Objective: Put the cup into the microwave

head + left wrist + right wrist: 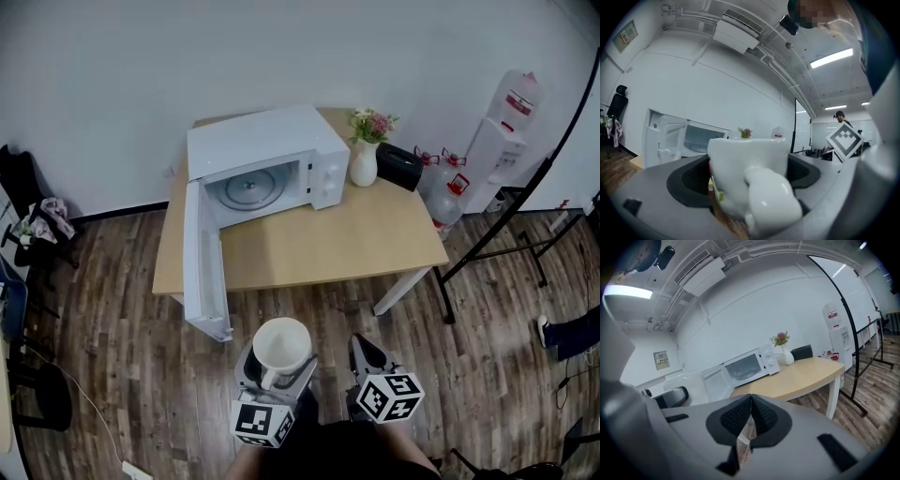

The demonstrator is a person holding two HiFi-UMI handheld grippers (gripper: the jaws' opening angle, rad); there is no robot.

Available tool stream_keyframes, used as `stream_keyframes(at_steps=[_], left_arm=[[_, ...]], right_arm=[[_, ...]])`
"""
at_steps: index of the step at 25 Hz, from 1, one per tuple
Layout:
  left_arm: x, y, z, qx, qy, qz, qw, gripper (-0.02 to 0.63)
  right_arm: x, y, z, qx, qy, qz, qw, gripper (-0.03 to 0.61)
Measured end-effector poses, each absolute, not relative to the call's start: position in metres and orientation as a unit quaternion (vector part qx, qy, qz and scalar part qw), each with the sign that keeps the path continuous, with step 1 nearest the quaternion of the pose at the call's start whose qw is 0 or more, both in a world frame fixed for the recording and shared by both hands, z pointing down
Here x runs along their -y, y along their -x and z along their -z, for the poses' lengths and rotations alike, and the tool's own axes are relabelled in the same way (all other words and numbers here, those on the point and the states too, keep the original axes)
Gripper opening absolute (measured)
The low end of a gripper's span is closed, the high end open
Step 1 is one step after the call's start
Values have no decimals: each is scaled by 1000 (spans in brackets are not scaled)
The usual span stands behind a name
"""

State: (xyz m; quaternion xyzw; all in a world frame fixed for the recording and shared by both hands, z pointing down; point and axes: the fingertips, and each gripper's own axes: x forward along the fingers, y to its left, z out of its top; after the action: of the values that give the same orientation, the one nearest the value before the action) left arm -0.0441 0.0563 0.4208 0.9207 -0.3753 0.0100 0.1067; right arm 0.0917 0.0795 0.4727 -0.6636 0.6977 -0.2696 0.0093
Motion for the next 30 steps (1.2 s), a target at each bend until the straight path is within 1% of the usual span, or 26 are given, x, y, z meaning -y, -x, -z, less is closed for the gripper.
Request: stream_keyframes(at_steps=[16,30], left_arm=[[48,23,-420,338,-936,-2,100,459],[59,26,-433,326,-937,-10,122,459]], right_arm=[[18,-112,-479,-669,692,270,24,-8],[35,-110,-491,-653,698,294,13,-8]])
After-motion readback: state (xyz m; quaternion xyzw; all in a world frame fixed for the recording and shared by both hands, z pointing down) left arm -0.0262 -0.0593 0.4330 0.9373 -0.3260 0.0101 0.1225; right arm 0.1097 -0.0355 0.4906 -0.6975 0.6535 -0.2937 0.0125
